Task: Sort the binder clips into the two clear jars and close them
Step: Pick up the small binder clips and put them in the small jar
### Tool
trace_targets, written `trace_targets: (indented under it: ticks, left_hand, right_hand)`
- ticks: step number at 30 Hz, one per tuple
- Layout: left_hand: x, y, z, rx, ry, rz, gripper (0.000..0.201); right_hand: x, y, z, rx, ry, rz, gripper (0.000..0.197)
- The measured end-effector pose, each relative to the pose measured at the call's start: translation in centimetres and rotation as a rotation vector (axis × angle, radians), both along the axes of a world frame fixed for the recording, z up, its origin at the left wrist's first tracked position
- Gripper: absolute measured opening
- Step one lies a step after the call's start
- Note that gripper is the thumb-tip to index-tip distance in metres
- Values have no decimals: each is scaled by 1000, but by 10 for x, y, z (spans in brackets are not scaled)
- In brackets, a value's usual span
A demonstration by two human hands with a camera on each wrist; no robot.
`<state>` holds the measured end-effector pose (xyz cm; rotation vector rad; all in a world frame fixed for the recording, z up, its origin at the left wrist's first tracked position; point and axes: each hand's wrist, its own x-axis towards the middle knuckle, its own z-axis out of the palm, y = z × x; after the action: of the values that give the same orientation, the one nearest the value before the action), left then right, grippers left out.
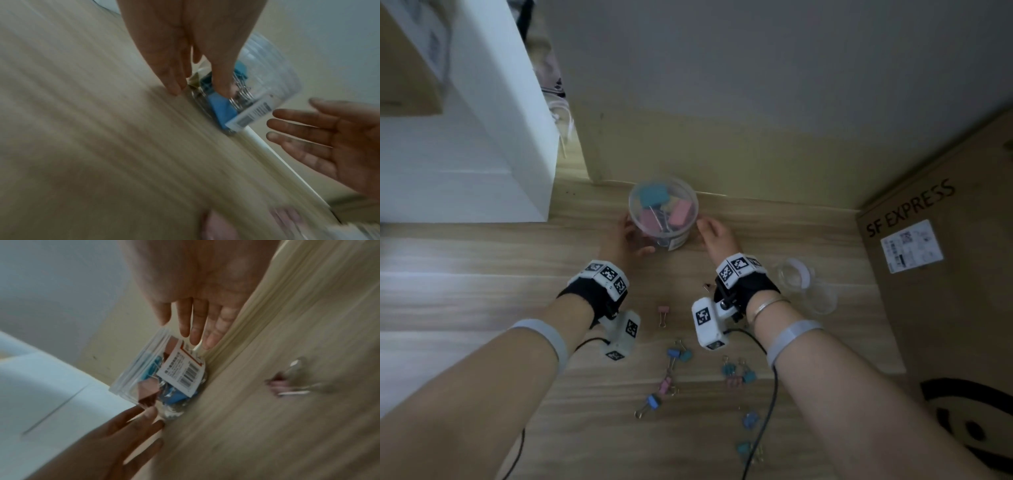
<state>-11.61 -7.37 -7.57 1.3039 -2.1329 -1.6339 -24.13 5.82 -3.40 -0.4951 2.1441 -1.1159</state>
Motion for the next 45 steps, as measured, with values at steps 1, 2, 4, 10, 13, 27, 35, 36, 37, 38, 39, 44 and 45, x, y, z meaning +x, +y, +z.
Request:
trace_targets:
  ticks: [1,2,4,10,13,27,35,36,37,38,39,44,45]
  left_hand:
    - [4,6,0,-51,-89,21,69]
    - [8,13,1,-85,-169,1,61]
    - [13,33,4,-147,-304,-190,47]
    - [17,82,6,-143,-362,-601,48]
    - [19,96,9,-145,-402,-679,50]
    - [18,145,22,-217,-384,-931,35]
    - [-14,143,16,-60,-306,-749,48]
    - [-12,143,14,-57,-289,-724,47]
    - [-11,143,12,-55,-270,-694,43]
    - [-11,144,10,-60,-253,-667,39]
    - [-11,146,7,-63,-241,-642,37]
    - [-3,139,1,-62,-203,-549,34]
    - [-1,135,1,-63,-206,-527,34]
  right_hand:
    - [-1,9,0,59,76,30,35]
    - [0,19,-1,118,139,71,32]
    - [4,39,-4,241,211,205,31]
    - [28,88,-18,507,317,533,33]
    - [37,106,-16,418,270,543,25]
    - [51,163,-22,393,159,356,35]
    - [-3,181,4,268,303,-410,54]
    - [-9,180,6,257,311,-408,70]
    - [-16,177,5,276,325,-371,84]
    - [-24,175,1,321,338,-313,96]
    - [-30,171,-1,382,342,-251,103]
    - [-32,152,-11,436,336,-136,90]
    - [-25,146,-10,359,327,-113,87]
